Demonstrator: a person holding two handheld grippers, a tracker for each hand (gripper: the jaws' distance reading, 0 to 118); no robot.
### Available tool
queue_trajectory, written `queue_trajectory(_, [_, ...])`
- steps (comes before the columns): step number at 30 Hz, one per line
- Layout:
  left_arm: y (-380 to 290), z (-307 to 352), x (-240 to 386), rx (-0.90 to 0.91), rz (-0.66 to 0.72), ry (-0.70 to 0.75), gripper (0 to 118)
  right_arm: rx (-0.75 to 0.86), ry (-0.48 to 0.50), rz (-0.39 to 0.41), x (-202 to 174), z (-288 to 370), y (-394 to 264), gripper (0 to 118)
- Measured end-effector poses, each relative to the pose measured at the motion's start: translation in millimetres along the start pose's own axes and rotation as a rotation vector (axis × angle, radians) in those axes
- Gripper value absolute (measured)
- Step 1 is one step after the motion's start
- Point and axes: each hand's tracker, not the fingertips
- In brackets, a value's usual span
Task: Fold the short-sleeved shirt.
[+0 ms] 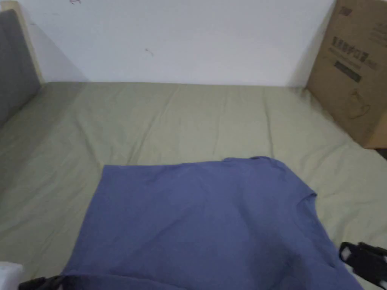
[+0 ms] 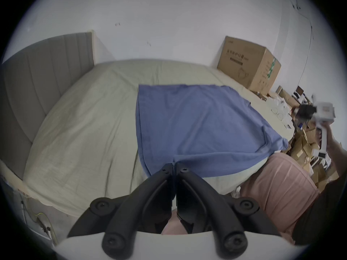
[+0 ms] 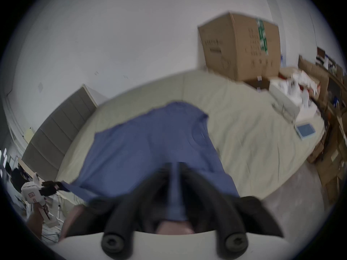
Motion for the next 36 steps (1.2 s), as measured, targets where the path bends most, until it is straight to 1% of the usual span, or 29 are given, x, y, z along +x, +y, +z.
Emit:
queue_trajectory(1, [1, 2, 2, -0.007, 0.000, 0.002, 3, -0.054, -0.035, -0.031, 13, -9, -4, 88])
queue_trajectory(2, [3, 4, 1, -0.010, -0.043, 0.038, 3, -0.140, -0.053, -0.052, 30, -21, -10, 115])
queue_trajectory(3, [8, 8, 10, -0.008, -0.043, 0.040, 3, -0.182, -0.079, -0.063, 45, -27, -17, 118])
queue_trajectory(4, [9, 9, 12, -0.008, -0.043, 0.040, 3, -0.209, -0.092, -0.058, 51, -32, -25, 118])
queue_trajectory(5, [9, 8, 14, -0.010, -0.019, 0.022, 3, -0.238, -0.133, -0.062, 64, -40, -29, 118])
queue_trajectory(7, [9, 9, 16, -0.018, -0.012, 0.022, 3, -0.316, -0.174, -0.074, 82, -53, -33, 118])
queue_trajectory(8, [10, 9, 17, -0.019, -0.012, 0.023, 3, -0.334, -0.171, -0.087, 82, -53, -43, 118])
queue_trajectory(10, [11, 7, 20, -0.029, -0.005, 0.022, 3, -0.334, -0.159, -0.099, 90, -60, -43, 118])
queue_trajectory(11, [12, 7, 21, -0.036, -0.009, 0.027, 3, -0.341, -0.155, -0.095, 90, -62, -45, 115])
queue_trajectory(12, [13, 6, 22, -0.042, -0.013, 0.032, 3, -0.352, -0.148, -0.084, 87, -61, -50, 102])
queue_trajectory(13, [13, 5, 23, -0.046, -0.017, 0.037, 3, -0.356, -0.150, -0.053, 84, -61, -49, 72])
queue_trajectory(14, [14, 4, 25, -0.050, -0.014, 0.037, 3, -0.341, -0.163, 0.003, 80, -60, -48, 25])
queue_trajectory(15, [14, 4, 25, -0.057, -0.013, 0.041, 3, -0.325, -0.191, 0.062, 74, -61, -47, 2])
queue_trajectory(16, [14, 4, 26, -0.060, -0.012, 0.042, 3, -0.322, -0.201, 0.089, 65, -56, -56, 2])
queue_trajectory(19, [13, 4, 27, -0.063, -0.004, 0.043, 3, -0.321, -0.150, 0.069, 57, -54, -53, 2])
queue_trajectory(22, [15, 3, 31, -0.066, -0.009, 0.056, 2, -0.260, -0.140, 0.049, 54, -43, -51, 1])
queue_trajectory(24, [18, 6, 30, -0.055, -0.009, 0.059, 2, -0.196, -0.123, 0.020, 53, -28, -46, 1])
queue_trajectory(27, [29, 8, 29, -0.009, -0.001, 0.064, 2, -0.120, -0.070, -0.033, 49, -5, -28, 1])
queue_trajectory(30, [50, 4, 25, 0.065, 0.043, 0.059, 2, -0.059, -0.068, -0.009, 38, 4, -4, 1])
queue_trajectory(33, [73, -10, 14, 0.090, 0.101, 0.058, 2, -0.027, -0.060, -0.004, 30, -2, 27, 1])
queue_trajectory(36, [100, -38, -2, 0.082, 0.091, 0.079, 2, -0.017, -0.065, 0.008, 16, -24, 70, 1])
